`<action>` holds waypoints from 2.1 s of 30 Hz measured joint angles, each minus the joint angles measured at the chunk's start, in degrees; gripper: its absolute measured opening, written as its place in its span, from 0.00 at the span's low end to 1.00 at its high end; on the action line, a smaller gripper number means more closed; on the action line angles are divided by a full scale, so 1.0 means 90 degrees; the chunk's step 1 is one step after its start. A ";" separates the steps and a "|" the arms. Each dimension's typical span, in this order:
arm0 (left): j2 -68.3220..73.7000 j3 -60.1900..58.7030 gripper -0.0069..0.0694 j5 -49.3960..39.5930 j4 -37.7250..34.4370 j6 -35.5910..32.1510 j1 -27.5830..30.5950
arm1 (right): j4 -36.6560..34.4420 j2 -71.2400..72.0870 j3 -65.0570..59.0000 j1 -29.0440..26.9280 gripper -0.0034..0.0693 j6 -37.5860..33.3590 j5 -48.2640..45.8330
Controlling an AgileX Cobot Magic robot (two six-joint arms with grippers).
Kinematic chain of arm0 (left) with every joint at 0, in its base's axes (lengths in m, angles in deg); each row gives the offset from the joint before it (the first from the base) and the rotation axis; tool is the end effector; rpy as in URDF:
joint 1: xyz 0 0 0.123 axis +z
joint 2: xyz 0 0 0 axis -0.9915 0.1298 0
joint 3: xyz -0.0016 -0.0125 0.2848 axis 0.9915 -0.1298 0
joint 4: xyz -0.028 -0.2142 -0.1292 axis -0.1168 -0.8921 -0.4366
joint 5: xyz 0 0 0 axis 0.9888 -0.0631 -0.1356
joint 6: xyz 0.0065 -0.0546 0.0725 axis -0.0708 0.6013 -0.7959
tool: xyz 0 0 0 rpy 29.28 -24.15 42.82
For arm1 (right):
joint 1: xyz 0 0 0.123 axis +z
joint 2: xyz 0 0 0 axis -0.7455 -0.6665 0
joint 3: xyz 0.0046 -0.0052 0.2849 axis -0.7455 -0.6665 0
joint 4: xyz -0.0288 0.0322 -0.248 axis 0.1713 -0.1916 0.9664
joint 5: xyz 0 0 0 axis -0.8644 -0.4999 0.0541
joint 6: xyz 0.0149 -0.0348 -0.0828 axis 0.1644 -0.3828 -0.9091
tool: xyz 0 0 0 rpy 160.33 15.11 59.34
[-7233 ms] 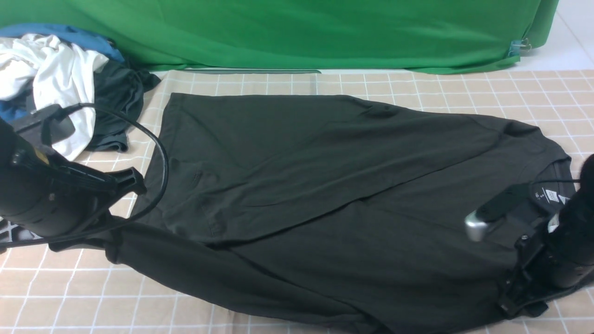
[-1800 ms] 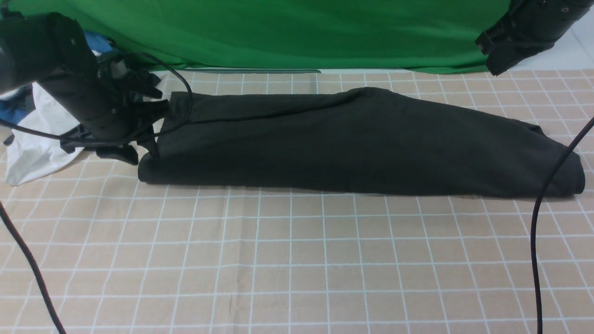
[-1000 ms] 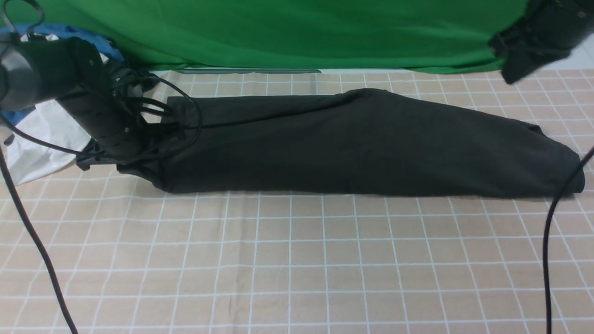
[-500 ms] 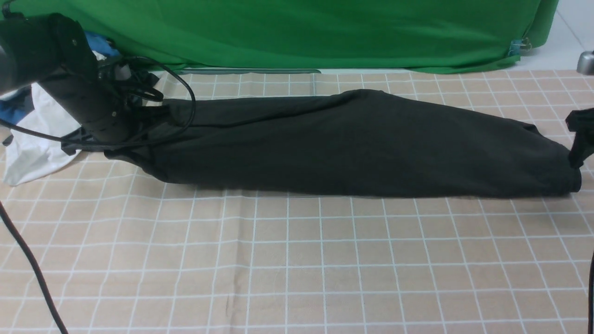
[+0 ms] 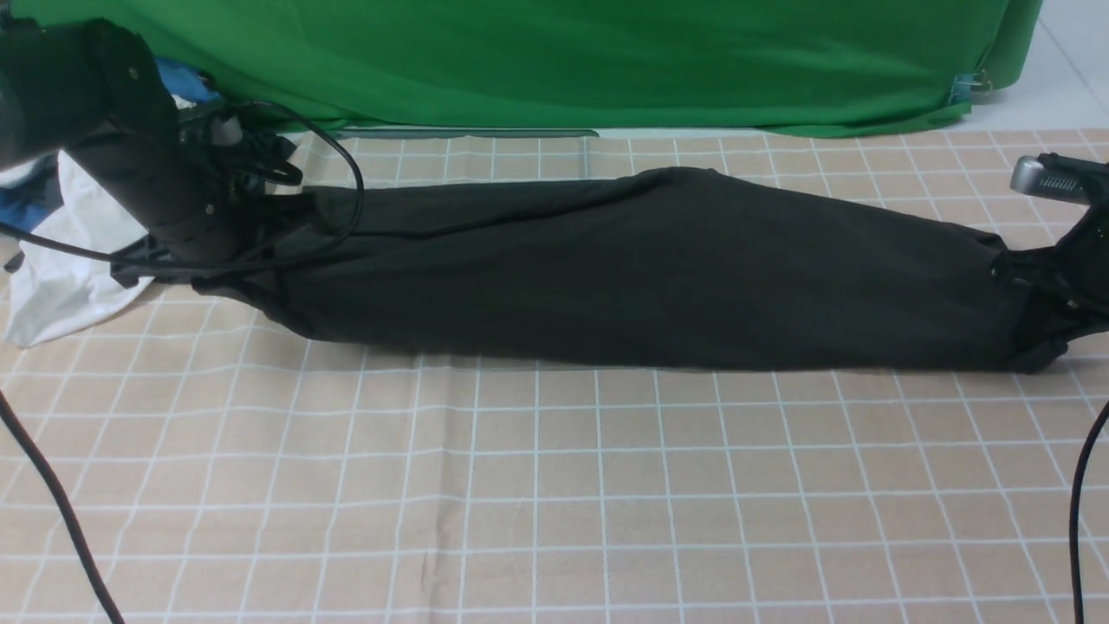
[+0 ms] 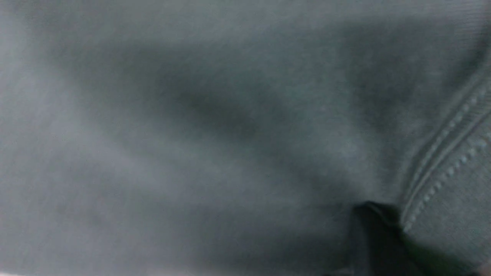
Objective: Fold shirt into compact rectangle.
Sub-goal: 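Pull the folded dark garment lengthwise by its ends to straighten it flat on the table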
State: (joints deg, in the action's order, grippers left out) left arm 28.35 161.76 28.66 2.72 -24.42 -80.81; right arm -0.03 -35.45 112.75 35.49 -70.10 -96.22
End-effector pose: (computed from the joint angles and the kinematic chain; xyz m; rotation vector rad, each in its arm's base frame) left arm 0.3952 0.0045 0.2254 -0.3655 2.8006 -0.1618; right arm 0.4057 -0.0750 0.1652 0.1966 2.9989 0.2425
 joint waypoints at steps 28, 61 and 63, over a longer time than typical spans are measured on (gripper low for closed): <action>-0.3899 -0.4429 0.20 -0.1099 -0.0259 0.0641 0.0061 | 0.2330 0.3645 -0.3939 0.0022 0.35 0.1565 -0.0551; -0.1304 -0.3662 0.11 0.0968 -0.0790 0.0234 -0.0137 | -0.0092 0.4710 -0.3180 0.1902 0.12 -0.0103 0.0253; -0.1290 -0.3662 0.11 0.1252 -0.0818 0.0234 -0.0142 | -0.0112 0.4710 -0.3180 0.1958 0.13 -0.0098 0.0390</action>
State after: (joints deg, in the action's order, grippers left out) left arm 16.74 128.80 39.93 -4.64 -22.32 -82.09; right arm -1.03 6.94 84.13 53.11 -70.98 -92.71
